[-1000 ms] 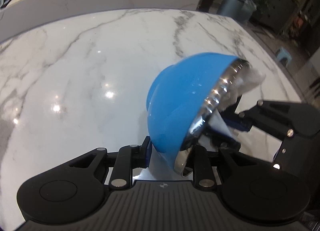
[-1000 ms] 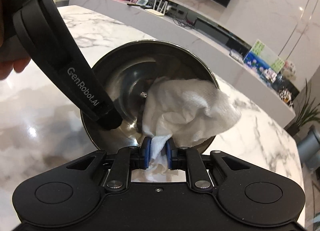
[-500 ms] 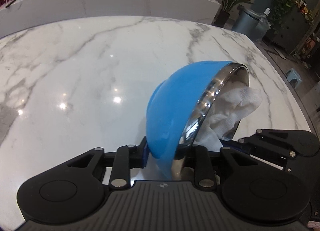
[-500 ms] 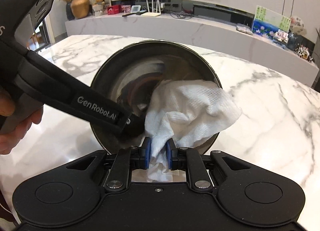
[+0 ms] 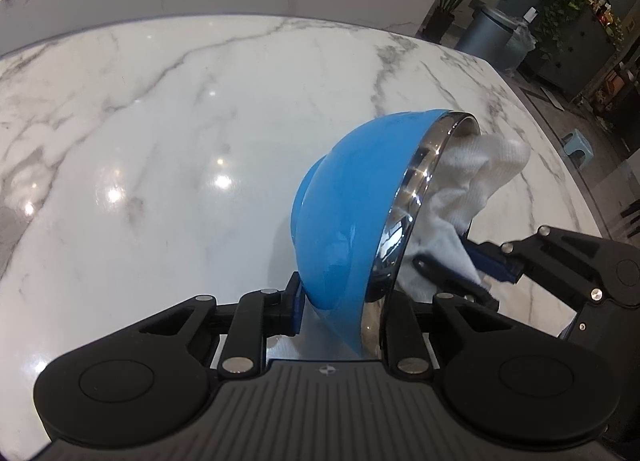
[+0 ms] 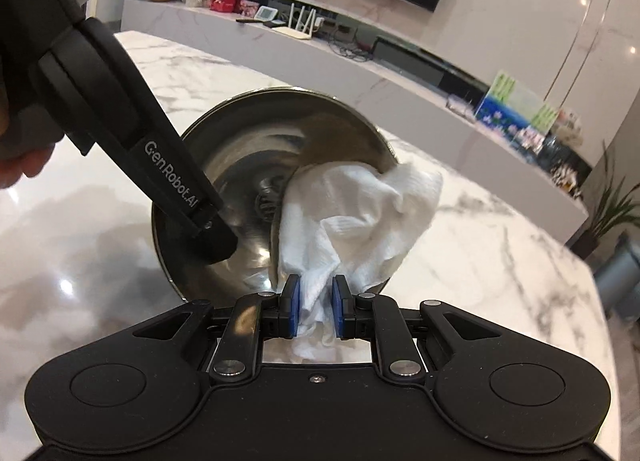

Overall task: Clean bowl
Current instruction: 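Rotate the bowl with the left tool while the right tool keeps wiping inside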

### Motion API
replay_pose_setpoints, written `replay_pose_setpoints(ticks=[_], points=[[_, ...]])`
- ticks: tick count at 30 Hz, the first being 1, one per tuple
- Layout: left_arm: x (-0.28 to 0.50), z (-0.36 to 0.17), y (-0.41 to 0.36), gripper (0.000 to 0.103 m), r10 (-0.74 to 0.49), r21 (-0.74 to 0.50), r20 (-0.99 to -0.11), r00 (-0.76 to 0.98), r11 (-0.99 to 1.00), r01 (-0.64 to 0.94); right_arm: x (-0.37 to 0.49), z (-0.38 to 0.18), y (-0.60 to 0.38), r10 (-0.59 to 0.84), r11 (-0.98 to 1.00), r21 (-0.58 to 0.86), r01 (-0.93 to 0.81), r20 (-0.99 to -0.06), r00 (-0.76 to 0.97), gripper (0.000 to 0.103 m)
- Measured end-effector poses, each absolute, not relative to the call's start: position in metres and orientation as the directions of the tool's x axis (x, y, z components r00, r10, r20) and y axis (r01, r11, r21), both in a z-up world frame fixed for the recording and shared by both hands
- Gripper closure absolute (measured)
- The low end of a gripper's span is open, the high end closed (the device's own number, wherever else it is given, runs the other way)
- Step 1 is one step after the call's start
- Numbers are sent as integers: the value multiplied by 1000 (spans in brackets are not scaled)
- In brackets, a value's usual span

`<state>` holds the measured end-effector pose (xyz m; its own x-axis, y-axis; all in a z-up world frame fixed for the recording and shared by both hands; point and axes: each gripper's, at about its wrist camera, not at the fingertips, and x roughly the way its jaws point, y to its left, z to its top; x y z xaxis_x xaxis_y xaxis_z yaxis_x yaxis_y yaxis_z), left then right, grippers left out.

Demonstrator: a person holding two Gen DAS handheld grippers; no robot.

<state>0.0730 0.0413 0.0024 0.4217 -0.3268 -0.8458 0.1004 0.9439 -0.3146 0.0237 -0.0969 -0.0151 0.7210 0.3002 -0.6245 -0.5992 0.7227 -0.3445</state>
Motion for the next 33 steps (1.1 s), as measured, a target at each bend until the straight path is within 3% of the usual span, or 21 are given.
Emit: replay_pose_setpoints(ticks=[15,20,33], points=[[76,-3,43,83,-423,-392,-861,281,906,161,18,-10,-95,351,669,-397,-629,-577,737,89],[74,-5,36,80,-456,-416,-855,249,888,195,29,1,-106,387,733,-275,-622,-584,714,91],[76,1,40,81,-451,-413,-840,302,892,182,42,2,-109,443,731,-140,-667,-647,621,92]])
